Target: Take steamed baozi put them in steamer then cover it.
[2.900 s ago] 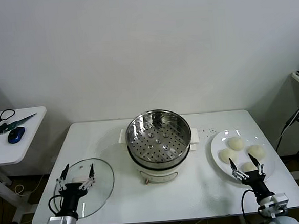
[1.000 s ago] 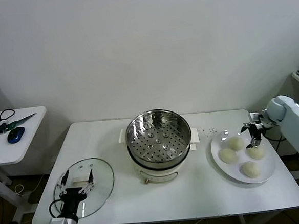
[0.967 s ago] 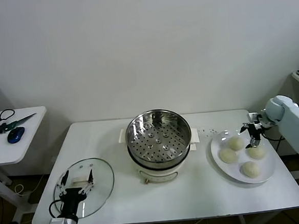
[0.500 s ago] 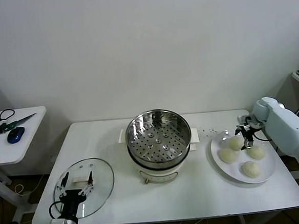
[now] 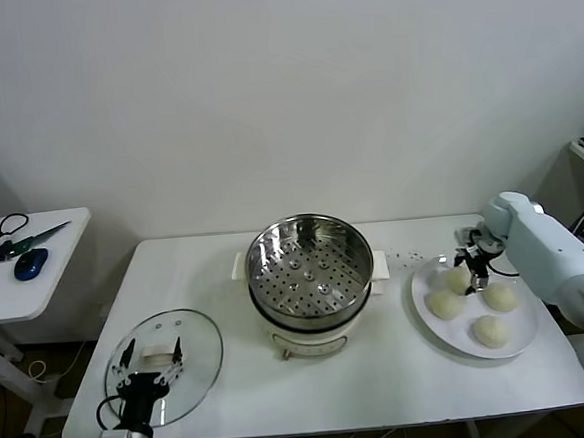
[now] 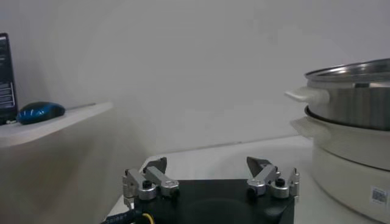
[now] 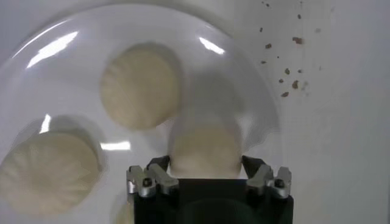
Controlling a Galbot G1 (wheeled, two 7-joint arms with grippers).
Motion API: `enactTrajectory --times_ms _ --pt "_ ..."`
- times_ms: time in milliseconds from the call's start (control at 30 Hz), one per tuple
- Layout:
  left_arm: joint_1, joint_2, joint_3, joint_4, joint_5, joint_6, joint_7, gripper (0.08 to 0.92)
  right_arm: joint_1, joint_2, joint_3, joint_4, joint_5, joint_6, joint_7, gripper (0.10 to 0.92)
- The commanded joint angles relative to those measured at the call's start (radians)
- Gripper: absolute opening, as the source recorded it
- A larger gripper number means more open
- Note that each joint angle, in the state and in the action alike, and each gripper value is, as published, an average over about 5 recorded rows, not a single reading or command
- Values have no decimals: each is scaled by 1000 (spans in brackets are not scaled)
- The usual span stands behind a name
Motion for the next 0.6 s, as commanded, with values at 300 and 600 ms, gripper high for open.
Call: enactTrajectory --times_ms 300,600 --pt "8 -3 2 -2 6 -3 -1 823 18 -2 -7 12 26 6 -24 681" --pt "22 -3 -1 -10 4 -6 -1 823 228 -57 -289 135 238 79 -88 674"
